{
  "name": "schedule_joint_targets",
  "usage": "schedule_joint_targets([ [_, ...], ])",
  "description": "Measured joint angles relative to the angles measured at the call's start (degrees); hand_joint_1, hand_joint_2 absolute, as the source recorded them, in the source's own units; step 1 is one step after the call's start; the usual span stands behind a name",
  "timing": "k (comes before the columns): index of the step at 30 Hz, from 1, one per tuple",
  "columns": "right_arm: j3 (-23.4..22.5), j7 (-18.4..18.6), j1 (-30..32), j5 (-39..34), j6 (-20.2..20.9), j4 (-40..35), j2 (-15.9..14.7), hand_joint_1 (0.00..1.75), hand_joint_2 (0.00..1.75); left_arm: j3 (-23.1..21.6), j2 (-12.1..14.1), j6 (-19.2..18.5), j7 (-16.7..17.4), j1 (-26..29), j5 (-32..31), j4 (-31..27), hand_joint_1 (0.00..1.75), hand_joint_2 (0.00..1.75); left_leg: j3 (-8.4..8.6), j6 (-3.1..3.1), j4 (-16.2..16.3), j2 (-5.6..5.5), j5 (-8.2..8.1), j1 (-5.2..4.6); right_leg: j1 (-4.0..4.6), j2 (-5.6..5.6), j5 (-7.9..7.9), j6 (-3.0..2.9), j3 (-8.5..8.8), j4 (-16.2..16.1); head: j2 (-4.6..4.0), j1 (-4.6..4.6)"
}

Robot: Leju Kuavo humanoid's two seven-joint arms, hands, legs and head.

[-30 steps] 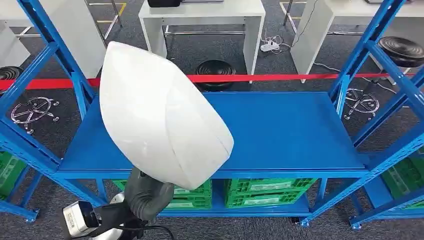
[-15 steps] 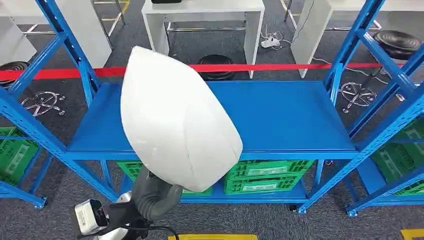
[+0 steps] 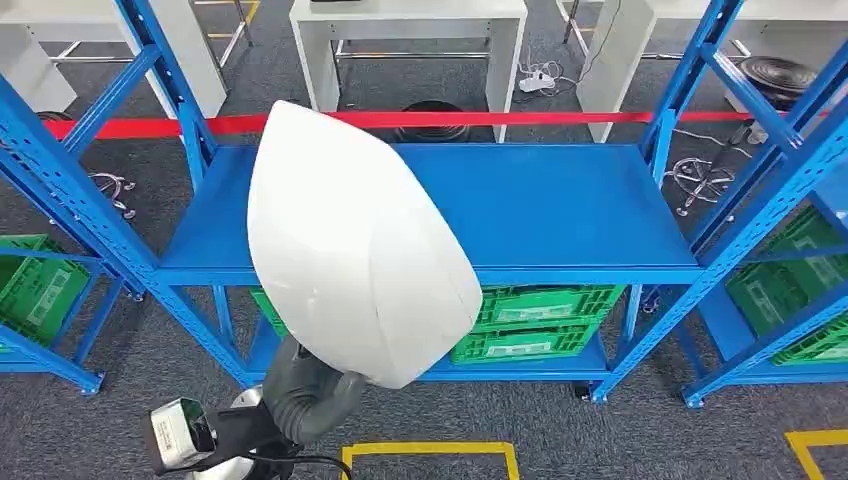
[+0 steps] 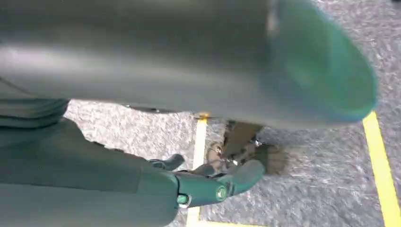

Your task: Take the parts from the cabinet and place them on the table.

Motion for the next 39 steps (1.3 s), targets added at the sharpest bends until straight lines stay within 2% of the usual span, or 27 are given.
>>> schedule_joint_targets([
  [1,0.0,-0.5,0.1,0.0,0.2,0.0,0.0,0.00,0.00,-0.2,0.0,0.0,0.0,-0.4,0.0,0.2,1.75,1.75,-0.86,0.40,0.0,0.06,0.72,-0.07,0.16,0.08,-3.02,0.12,-0.86,1.6,0.00,0.18],
  [3,0.0,-1.4,0.2,-0.2,1.0,0.0,-0.1,0.00,0.00,-0.7,0.0,-0.1,0.0,-1.1,0.0,0.5,1.75,1.75,-2.57,0.76,0.1,0.10,2.11,-0.12,0.18,0.09,-10.42,0.45,-3.05,9.1,0.00,0.72],
  [4,0.0,-1.8,0.2,-0.3,1.2,0.0,-0.1,0.00,0.00,-0.9,0.0,-0.3,0.0,-1.4,0.1,1.0,1.75,1.75,-3.52,0.87,0.1,0.18,2.82,-0.25,0.22,0.09,-12.85,0.59,-3.96,13.5,0.00,0.74],
  [5,0.0,-2.1,0.2,-0.7,1.6,0.0,-0.2,0.00,0.00,-1.1,0.0,-0.5,0.0,-1.8,0.2,1.4,1.75,1.75,-4.42,0.87,0.3,0.26,3.50,-0.34,0.25,0.08,-13.40,0.65,-4.39,16.8,0.00,0.77],
  [7,-0.2,-2.7,0.2,-1.2,2.0,0.0,-0.5,0.00,0.00,-1.9,0.0,-0.7,0.0,-2.9,0.4,2.4,1.75,1.75,-6.48,0.74,0.8,0.25,4.72,-0.41,0.34,0.07,-10.07,0.46,-2.07,16.4,0.00,0.83],
  [9,-0.3,-2.8,0.2,-1.5,2.0,0.0,-0.8,0.00,0.00,-2.4,0.0,-1.0,0.0,-4.1,0.5,3.2,1.75,1.75,-8.15,0.48,1.3,0.25,5.74,-0.44,0.55,0.08,-7.23,-0.18,4.43,8.3,0.00,0.96],
  [10,-0.4,-2.8,0.1,-1.9,2.0,0.0,-1.0,0.00,0.00,-2.5,-0.1,-1.1,0.0,-4.6,0.9,3.4,1.75,1.75,-8.57,0.26,1.6,0.28,6.17,-0.43,0.74,0.08,-8.57,-0.69,8.59,2.8,0.00,1.01],
  [11,-0.5,-2.8,0.0,-2.1,2.1,0.0,-1.1,0.00,0.00,-2.7,-0.1,-1.1,-0.1,-5.2,1.3,3.7,1.75,1.75,-8.99,-0.13,2.0,0.24,6.58,-0.70,1.01,0.04,-10.20,-0.98,10.63,-1.2,0.00,1.09],
  [14,-1.2,-2.4,0.1,-3.1,1.9,0.0,-1.2,0.00,0.00,-3.5,-0.1,-1.3,-0.2,-6.8,1.9,4.7,1.75,1.75,-8.98,-1.21,1.3,0.35,8.24,-0.43,1.40,0.04,-9.12,-2.00,9.63,-0.7,0.00,1.05],
  [15,-1.4,-2.3,0.1,-3.3,1.9,0.0,-1.2,0.00,0.00,-3.7,-0.1,-1.4,-0.2,-7.2,2.2,5.1,1.75,1.75,-9.30,-1.55,1.3,0.23,8.57,-0.55,0.78,-0.23,-8.24,-2.47,8.93,-1.3,0.00,1.07],
  [16,-1.6,-1.9,0.0,-3.5,1.9,0.0,-1.2,0.00,0.00,-3.7,-0.1,-1.4,-0.2,-7.6,2.4,5.5,1.75,1.75,-10.02,-1.83,2.5,0.03,6.32,-0.44,0.77,-0.36,-7.46,-2.97,8.22,-1.3,0.00,1.07],
  [17,-1.8,-1.2,0.0,-3.8,1.8,0.0,-1.3,0.00,0.00,-3.8,-0.1,-1.4,-0.2,-8.0,2.5,5.7,1.75,1.75,-11.03,-2.14,5.5,-0.01,2.54,-0.30,0.72,-0.38,-6.78,-3.15,7.26,-1.3,0.00,0.72],
  [19,-2.0,-0.3,0.1,-3.9,1.5,0.0,-1.4,0.00,0.00,-4.0,-0.1,-1.4,-0.2,-8.5,3.0,6.1,1.75,1.75,-13.11,-2.69,14.0,0.00,-3.88,-0.02,0.72,-0.41,-5.37,-3.14,5.46,-1.2,0.00,0.50],
  [20,-2.2,0.0,0.1,-3.9,1.3,0.0,-1.4,0.00,0.00,-4.2,-0.1,-1.4,-0.2,-8.6,3.2,6.4,1.75,1.75,-13.53,-2.87,17.7,0.00,-5.08,0.02,0.72,-0.47,-4.64,-3.05,4.48,-1.2,0.00,0.48],
  [22,-2.7,0.9,0.1,-4.3,0.6,0.0,-1.4,0.00,0.00,-4.4,-0.1,-1.4,-0.2,-8.7,3.3,6.9,1.75,1.75,-11.67,-2.97,19.0,0.01,-1.96,0.17,0.67,-0.61,-3.25,-2.80,2.56,-1.0,0.00,0.29],
  [24,-2.9,1.4,0.2,-4.3,0.3,0.0,-1.4,0.00,0.00,-4.6,-0.1,-1.3,-0.2,-9.1,3.4,7.1,1.75,1.75,-5.65,-2.77,12.1,0.01,1.51,0.20,0.58,-0.62,-2.18,-2.37,1.01,-0.8,0.00,0.24],
  [25,-3.0,1.5,0.1,-4.2,0.1,0.0,-1.4,0.00,0.00,-4.8,-0.1,-1.2,-0.1,-9.4,3.5,7.3,1.75,1.75,-1.38,-2.59,6.6,0.02,0.61,0.20,0.57,-0.61,-1.82,-2.07,0.72,-0.5,0.00,0.17],
  [26,-3.1,1.5,0.1,-4.1,0.0,0.0,-1.4,0.00,0.00,-5.0,-0.3,-1.2,-0.1,-9.8,3.7,7.3,1.75,1.75,2.33,-2.28,0.9,0.00,-2.02,-0.06,0.83,-0.54,-1.53,-1.73,0.19,0.0,0.00,0.00],
  [27,-3.1,1.4,0.1,-3.9,0.0,0.0,-1.4,0.00,0.00,-5.0,-0.3,-1.1,-0.1,-10.0,4.0,7.5,1.75,1.75,2.24,-1.58,-0.1,-0.01,-2.78,-0.14,0.86,-0.57,-1.12,-1.35,0.21,0.0,0.00,0.15],
  [30,-3.1,0.8,0.2,-3.8,0.6,0.0,-1.4,0.00,0.00,-5.2,-0.3,-0.9,0.0,-10.1,4.3,7.9,1.75,1.75,1.53,0.06,-0.2,0.10,-1.84,-0.42,0.51,-0.60,0.11,0.02,0.19,-0.4,0.00,0.22],
  [31,-3.1,0.2,0.3,-3.8,1.1,0.0,-1.4,0.00,0.00,-5.2,-0.3,-0.9,0.0,-10.2,4.3,8.1,1.75,1.75,1.25,0.58,-0.3,0.35,-1.29,-0.20,0.25,-0.45,-0.79,0.19,-0.30,0.5,0.00,0.26],
  [32,-3.2,0.0,0.3,-3.9,1.5,0.0,-1.4,0.00,0.00,-5.2,-0.3,-0.7,0.0,-10.2,4.4,8.2,1.75,1.75,0.73,0.91,-0.3,0.32,-0.86,-0.17,0.35,-0.42,-3.29,0.36,-1.47,3.1,0.00,0.59],
  [34,-3.2,-0.1,0.4,-4.3,2.0,0.0,-1.4,0.00,0.00,-5.2,-0.2,-0.4,0.0,-10.0,4.4,8.5,1.75,1.75,-0.38,1.20,-0.2,0.46,-0.02,-0.38,0.33,-0.39,-8.93,0.81,-5.43,13.1,0.00,0.87],
  [35,-3.3,0.1,0.5,-4.4,2.0,0.0,-1.4,0.00,0.00,-5.2,-0.2,-0.4,0.0,-9.9,4.4,8.7,1.75,1.75,-0.90,1.22,0.0,0.53,0.28,-0.49,0.36,-0.39,-10.39,0.88,-6.65,16.7,0.00,0.92],
  [36,-3.3,0.4,0.6,-4.5,2.0,0.0,-1.4,0.00,0.00,-5.3,-0.1,-0.3,0.0,-9.8,4.5,8.9,1.75,1.75,-1.36,1.23,0.2,0.88,0.49,-0.57,0.38,-0.38,-10.58,0.79,-6.66,17.9,0.00,0.94],
  [37,-3.4,0.5,0.6,-4.6,2.1,0.0,-1.4,0.00,0.00,-5.3,-0.1,-0.3,0.0,-9.7,4.5,9.1,1.75,1.75,-1.66,1.21,0.4,1.08,0.55,-0.63,0.43,-0.39,-9.66,0.59,-5.27,16.3,0.00,1.03],
  [39,-3.6,0.6,0.6,-5.0,2.1,0.0,-1.6,0.00,0.00,-5.3,-0.1,-0.2,-0.2,-9.6,4.5,9.2,1.75,1.75,-1.87,1.14,0.8,1.86,0.54,-0.69,0.69,-0.81,-5.90,-0.05,0.82,7.1,0.00,1.20],
])
